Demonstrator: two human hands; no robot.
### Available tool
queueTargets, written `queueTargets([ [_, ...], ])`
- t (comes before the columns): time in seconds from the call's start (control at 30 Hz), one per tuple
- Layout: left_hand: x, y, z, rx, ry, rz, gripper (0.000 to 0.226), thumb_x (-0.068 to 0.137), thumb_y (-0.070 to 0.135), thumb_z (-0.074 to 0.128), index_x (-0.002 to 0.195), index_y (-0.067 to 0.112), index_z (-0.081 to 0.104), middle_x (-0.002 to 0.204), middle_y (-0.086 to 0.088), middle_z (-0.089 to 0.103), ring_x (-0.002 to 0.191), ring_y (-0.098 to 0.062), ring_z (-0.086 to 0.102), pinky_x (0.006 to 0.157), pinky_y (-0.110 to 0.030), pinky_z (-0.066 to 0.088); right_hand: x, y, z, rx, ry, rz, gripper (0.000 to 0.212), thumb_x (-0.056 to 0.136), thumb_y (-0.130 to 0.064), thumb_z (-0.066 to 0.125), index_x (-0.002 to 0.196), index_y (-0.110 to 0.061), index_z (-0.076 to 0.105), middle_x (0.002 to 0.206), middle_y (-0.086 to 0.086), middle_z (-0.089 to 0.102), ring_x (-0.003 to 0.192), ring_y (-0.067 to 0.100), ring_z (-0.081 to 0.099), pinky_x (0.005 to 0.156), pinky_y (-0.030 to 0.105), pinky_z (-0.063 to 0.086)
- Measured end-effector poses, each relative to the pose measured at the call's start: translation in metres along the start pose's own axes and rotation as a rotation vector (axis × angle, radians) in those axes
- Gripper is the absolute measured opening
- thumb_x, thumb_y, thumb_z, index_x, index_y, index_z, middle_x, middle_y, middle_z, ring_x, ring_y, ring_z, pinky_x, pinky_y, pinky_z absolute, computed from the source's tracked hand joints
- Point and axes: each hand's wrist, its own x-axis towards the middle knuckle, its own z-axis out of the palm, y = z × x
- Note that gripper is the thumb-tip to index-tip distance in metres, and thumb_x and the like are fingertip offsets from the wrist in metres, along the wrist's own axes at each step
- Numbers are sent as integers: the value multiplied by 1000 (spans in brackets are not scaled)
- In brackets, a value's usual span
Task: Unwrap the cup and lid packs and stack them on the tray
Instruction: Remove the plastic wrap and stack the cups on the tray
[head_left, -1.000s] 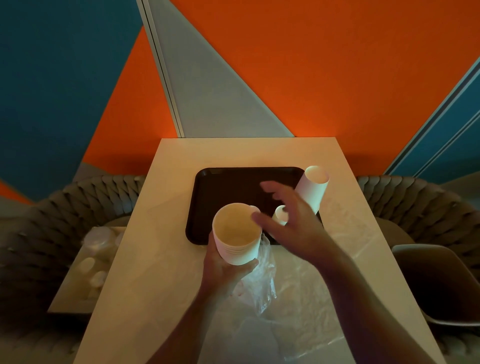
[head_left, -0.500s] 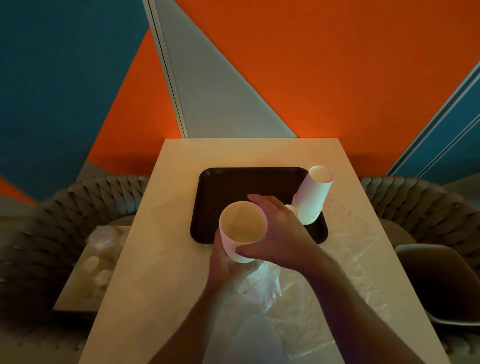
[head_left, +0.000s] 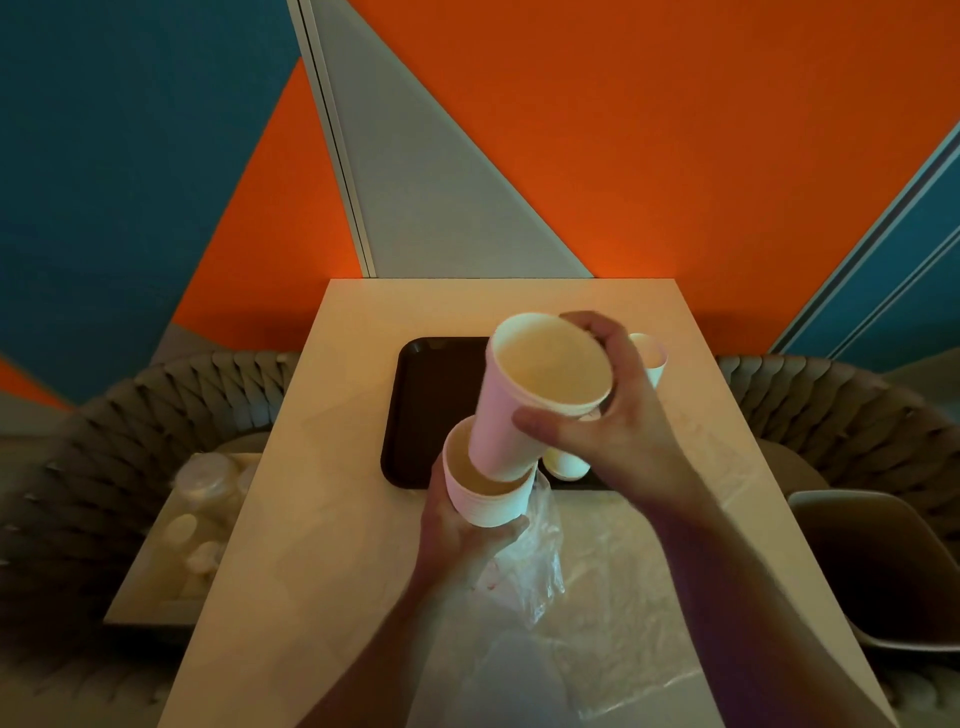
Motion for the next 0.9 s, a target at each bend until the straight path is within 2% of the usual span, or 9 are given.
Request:
queueTargets([
  [0.17, -2, -2, 0, 18, 43, -51, 102, 51, 16, 96, 138, 33, 44, 125, 5, 66, 117, -12, 62, 91, -23, 53, -1, 0, -12, 19, 72, -95, 96, 59, -33, 89, 140, -18, 40, 129, -6, 58, 117, 10, 61, 88, 22, 53],
  [0.27, -1, -1, 2, 11, 53, -60, 101, 52, 9, 95, 136, 34, 45, 122, 7, 67, 114, -9, 63, 86, -19, 53, -5, 20, -11, 17, 103, -47, 93, 59, -24, 92, 139, -17, 44, 128, -2, 62, 119, 13, 62, 92, 26, 54],
  [0.37, -1, 0, 1, -5, 40, -49, 98, 54, 4, 93, 135, 32, 47, 122, 6, 68, 114, -12, 64, 84, -20, 53, -12, 41, -4, -12, 60, 48, 80, 62, -15, 91, 133, -12, 54, 114, 0, 72, 109, 15, 69, 84, 30, 58],
  [0.43, 0, 1, 1, -8, 27, -40, 96, 57, 3, 93, 136, 31, 47, 123, 3, 68, 115, -15, 65, 87, -26, 55, -16, 52, 0, -27, 25, 92, 72, 67, -12, 92, 130, -13, 59, 109, -2, 74, 105, 13, 70, 80, 27, 58],
  [0.6, 1, 4, 1, -11, 18, -33, 94, 57, 7, 93, 136, 29, 47, 124, 0, 68, 115, -19, 65, 89, -28, 55, -12, 53, 2, -39, 25, 60, 68, 72, -21, 87, 132, -15, 55, 111, 2, 70, 105, 19, 70, 83, 43, 61],
  [0.7, 0, 2, 1, 11, 29, -54, 99, 52, 21, 94, 137, 30, 45, 125, 4, 66, 116, -15, 63, 90, -24, 53, -6, 44, -9, -70, 99, -3, 70, 68, -22, 86, 125, -35, 47, 103, -7, 64, 96, 10, 69, 72, 36, 62],
  [0.77, -1, -1, 1, 19, 34, -60, 100, 51, 18, 94, 137, 31, 44, 124, 7, 65, 116, -11, 62, 88, -17, 50, -5, 44, -21, -106, 153, 36, 88, 67, -33, 86, 134, -49, 30, 116, -13, 57, 100, 8, 68, 76, 34, 62],
  [0.83, 0, -3, 0, 28, 34, -64, 99, 52, 15, 93, 136, 33, 45, 123, 11, 65, 115, -9, 61, 86, -13, 49, -5, 47, -35, -237, 213, 72, 100, 72, -44, 82, 146, -50, 15, 133, -6, 49, 112, 13, 64, 84, 42, 61],
  [0.9, 0, -5, 0, 36, 34, -56, 99, 52, 12, 93, 135, 36, 45, 122, 12, 65, 115, -8, 61, 86, -13, 49, -5, 50, -45, -380, 254, 20, 88, 83, -46, 75, 149, -46, 17, 144, -4, 39, 128, -2, 46, 88, 38, 56],
])
